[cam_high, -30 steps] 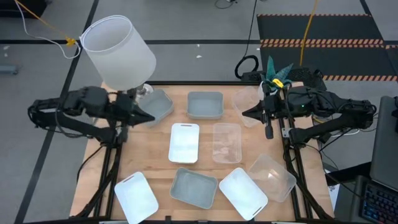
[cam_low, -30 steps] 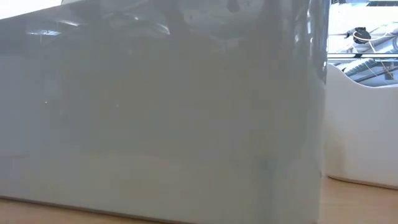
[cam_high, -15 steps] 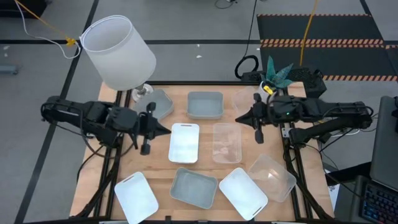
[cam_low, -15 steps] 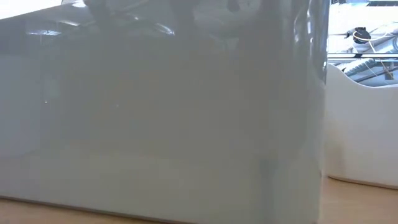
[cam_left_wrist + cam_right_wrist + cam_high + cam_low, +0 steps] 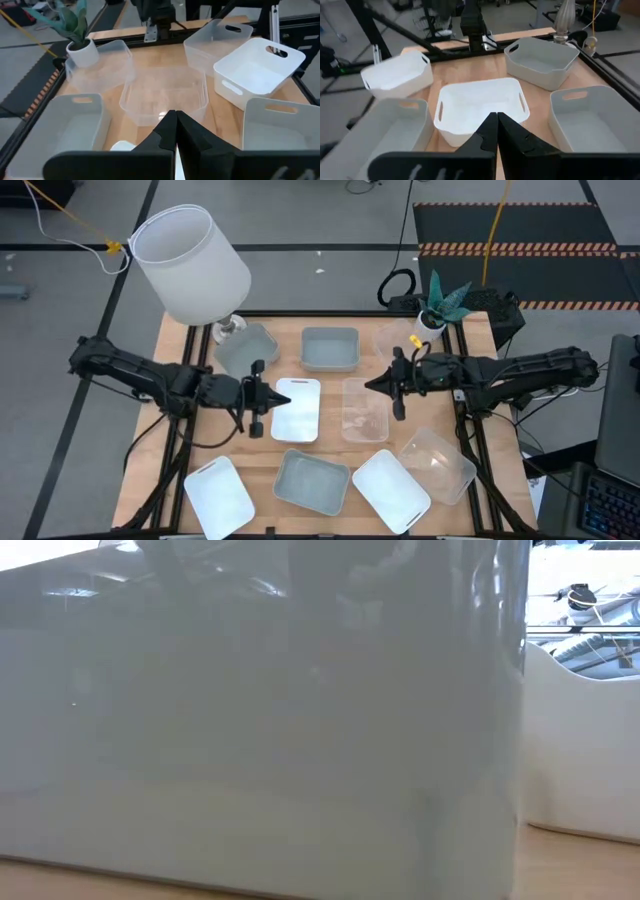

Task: Stack baskets by color
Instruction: Stack the top transparent bin on top of the middle transparent bin

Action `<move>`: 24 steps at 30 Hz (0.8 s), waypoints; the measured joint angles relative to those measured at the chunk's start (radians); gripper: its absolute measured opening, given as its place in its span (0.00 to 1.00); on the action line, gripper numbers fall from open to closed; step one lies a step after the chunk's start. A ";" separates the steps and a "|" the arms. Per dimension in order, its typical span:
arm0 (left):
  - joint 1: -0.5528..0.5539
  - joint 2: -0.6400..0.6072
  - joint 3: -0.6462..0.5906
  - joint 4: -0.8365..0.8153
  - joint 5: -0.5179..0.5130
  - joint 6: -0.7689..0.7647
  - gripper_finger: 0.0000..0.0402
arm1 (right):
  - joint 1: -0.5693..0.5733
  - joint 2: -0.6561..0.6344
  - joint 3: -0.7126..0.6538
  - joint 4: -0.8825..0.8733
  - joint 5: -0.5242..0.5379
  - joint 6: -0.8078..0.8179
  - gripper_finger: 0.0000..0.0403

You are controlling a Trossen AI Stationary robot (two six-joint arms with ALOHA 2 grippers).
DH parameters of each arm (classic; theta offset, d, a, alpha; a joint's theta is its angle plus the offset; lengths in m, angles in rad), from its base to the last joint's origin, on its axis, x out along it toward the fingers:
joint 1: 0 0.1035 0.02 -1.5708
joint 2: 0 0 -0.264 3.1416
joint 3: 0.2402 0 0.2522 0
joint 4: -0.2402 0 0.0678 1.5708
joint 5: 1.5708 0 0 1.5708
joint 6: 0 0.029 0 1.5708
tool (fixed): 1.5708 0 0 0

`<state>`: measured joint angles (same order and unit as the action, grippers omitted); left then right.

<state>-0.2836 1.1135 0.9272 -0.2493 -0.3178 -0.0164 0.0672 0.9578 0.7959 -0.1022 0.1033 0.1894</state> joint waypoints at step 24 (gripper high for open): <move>-0.026 0.026 -0.049 0.078 0.003 -0.066 0.02 | 0.030 0.049 0.000 0.013 0.003 0.038 0.00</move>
<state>-0.3099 1.1398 0.8786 -0.1709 -0.3144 -0.0826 0.0972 1.0070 0.7963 -0.0890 0.1066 0.2276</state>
